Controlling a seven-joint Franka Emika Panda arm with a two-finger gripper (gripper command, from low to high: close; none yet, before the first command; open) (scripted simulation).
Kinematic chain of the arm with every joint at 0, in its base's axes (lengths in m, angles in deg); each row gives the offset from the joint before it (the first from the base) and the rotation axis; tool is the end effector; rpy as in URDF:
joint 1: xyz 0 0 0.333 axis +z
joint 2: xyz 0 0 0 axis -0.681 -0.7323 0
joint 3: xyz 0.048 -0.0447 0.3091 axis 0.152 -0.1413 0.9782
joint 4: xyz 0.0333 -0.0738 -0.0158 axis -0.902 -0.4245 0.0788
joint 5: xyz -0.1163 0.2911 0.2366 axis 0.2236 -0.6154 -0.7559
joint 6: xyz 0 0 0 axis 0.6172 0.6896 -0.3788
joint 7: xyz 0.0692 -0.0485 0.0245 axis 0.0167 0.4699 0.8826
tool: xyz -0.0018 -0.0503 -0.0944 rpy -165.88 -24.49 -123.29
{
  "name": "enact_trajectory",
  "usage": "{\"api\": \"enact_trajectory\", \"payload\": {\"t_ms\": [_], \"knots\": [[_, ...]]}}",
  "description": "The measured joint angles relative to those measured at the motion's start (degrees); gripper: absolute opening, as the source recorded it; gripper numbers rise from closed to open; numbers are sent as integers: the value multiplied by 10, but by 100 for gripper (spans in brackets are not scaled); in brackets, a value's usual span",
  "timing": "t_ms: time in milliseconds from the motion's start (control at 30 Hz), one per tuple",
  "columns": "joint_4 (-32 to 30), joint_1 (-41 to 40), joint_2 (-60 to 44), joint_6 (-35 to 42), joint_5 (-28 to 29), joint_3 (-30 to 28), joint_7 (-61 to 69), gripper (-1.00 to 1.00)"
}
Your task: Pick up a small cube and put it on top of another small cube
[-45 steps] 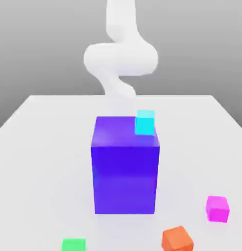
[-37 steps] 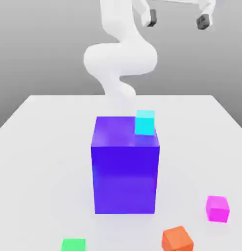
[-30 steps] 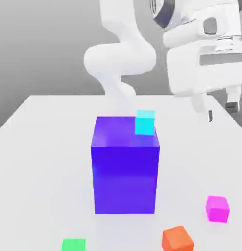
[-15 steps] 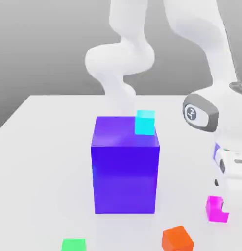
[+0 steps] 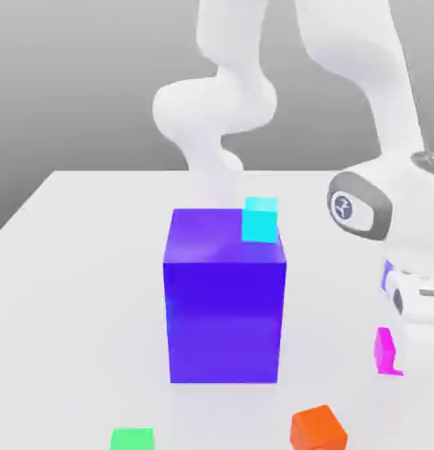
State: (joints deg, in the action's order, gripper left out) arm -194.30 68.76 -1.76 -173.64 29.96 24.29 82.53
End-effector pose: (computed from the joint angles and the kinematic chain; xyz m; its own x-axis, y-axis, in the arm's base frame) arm 0.4175 0.2220 0.1948 0.8676 0.4973 -0.0055 0.4973 -0.8676 0.0025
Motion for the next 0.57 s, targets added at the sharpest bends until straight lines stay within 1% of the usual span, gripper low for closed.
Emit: {"api": "enact_trajectory", "payload": {"t_ms": [300, 367, 433, 467, 567], "knots": [[70, -143, 0, 75, -63, -130, -31, -100], [91, -175, -21, 75, -84, -152, -32, -100], [114, -210, -72, 49, -117, -156, -23, -100], [119, -219, -89, 38, -127, -154, -19, 100], [119, -219, -89, 38, -127, -154, -19, 100]]}}
